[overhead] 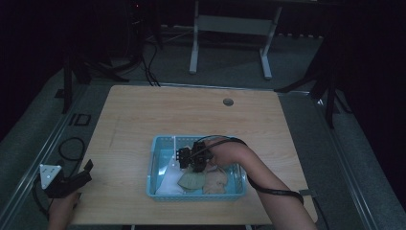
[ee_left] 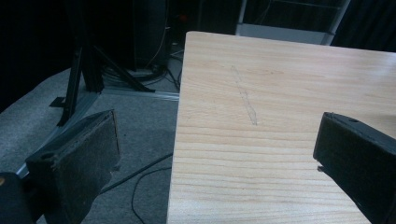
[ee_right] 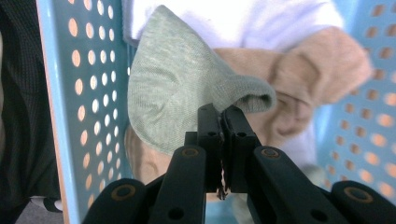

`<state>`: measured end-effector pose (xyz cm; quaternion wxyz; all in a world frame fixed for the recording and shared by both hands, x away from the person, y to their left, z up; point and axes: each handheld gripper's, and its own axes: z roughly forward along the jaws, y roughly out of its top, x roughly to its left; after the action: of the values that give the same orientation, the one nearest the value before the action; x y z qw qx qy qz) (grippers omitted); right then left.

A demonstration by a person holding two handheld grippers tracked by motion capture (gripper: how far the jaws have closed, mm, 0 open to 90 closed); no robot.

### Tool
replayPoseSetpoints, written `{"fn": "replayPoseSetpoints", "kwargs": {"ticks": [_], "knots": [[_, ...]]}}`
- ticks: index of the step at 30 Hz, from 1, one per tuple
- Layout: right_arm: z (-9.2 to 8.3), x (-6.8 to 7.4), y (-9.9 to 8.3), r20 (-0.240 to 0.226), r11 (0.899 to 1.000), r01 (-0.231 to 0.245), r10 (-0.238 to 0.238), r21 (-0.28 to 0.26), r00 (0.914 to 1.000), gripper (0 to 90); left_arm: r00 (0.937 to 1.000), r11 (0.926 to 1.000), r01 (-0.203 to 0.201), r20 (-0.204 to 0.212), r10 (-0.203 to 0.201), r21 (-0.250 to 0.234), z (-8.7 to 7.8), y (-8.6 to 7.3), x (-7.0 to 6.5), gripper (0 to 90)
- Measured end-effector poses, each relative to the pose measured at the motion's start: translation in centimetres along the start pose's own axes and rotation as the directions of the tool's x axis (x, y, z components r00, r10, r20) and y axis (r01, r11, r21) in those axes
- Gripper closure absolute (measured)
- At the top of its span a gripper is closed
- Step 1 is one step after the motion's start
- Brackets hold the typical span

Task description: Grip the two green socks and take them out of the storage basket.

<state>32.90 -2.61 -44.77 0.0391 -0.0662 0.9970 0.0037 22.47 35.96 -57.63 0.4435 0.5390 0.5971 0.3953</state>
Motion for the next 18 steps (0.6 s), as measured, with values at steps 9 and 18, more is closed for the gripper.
{"fn": "replayPoseSetpoints", "kwargs": {"ticks": [9,18], "knots": [[-3.3,-0.2,-0.9,0.031,0.999,-0.008,0.009,-0.038,0.9995,87.1,1.0000,1.0000,0.001,-0.001,-0.001,0.000,0.0,0.0,0.0,0.7],[-5.8,-0.2,-2.2,0.061,0.998,-0.027,0.030,-0.058,0.9977,87.1,1.0000,1.0000,0.002,-0.002,-0.002,0.002,0.0,0.0,0.0,0.7]]}}
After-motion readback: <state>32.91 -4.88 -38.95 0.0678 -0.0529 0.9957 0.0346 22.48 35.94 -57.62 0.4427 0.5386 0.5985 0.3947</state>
